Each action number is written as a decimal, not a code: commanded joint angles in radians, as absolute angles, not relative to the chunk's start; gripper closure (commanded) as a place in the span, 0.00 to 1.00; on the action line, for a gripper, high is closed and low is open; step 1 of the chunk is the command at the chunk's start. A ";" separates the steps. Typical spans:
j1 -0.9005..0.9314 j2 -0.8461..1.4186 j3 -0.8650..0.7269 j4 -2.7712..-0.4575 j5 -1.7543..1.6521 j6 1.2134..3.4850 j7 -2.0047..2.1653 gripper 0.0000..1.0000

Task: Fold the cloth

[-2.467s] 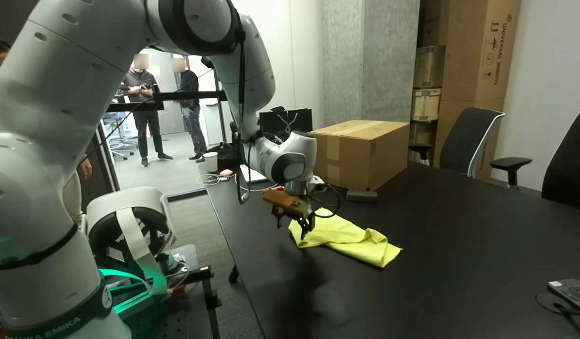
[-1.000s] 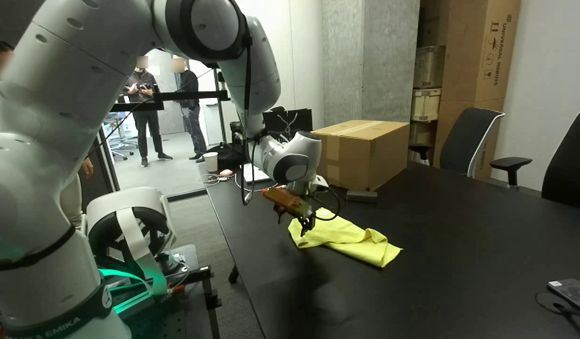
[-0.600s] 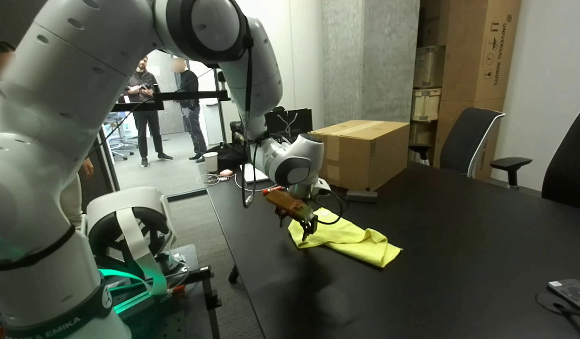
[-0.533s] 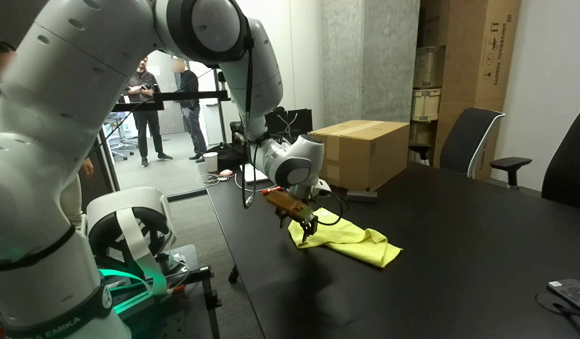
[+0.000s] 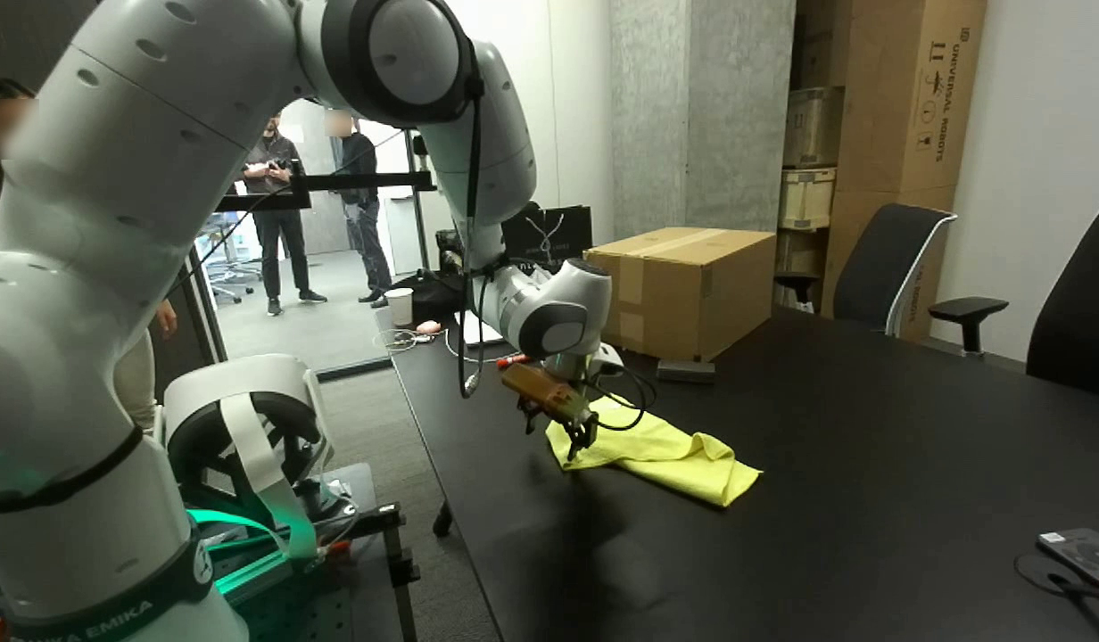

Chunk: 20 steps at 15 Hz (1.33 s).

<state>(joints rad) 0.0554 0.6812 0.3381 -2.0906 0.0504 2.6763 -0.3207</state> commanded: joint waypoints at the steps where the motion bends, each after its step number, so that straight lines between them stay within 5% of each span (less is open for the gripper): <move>1: 0.046 0.686 0.353 -2.082 0.058 2.662 -0.339 0.26; 10: 0.044 0.678 0.353 -2.086 0.057 2.660 -0.339 0.92; 13: 0.044 0.670 0.351 -2.090 0.056 2.661 -0.338 1.00; 20: 0.062 0.583 0.330 -2.101 0.027 2.669 -0.328 0.99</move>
<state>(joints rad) 0.0548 0.6522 0.3383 -2.0887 0.0444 2.6753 -0.3216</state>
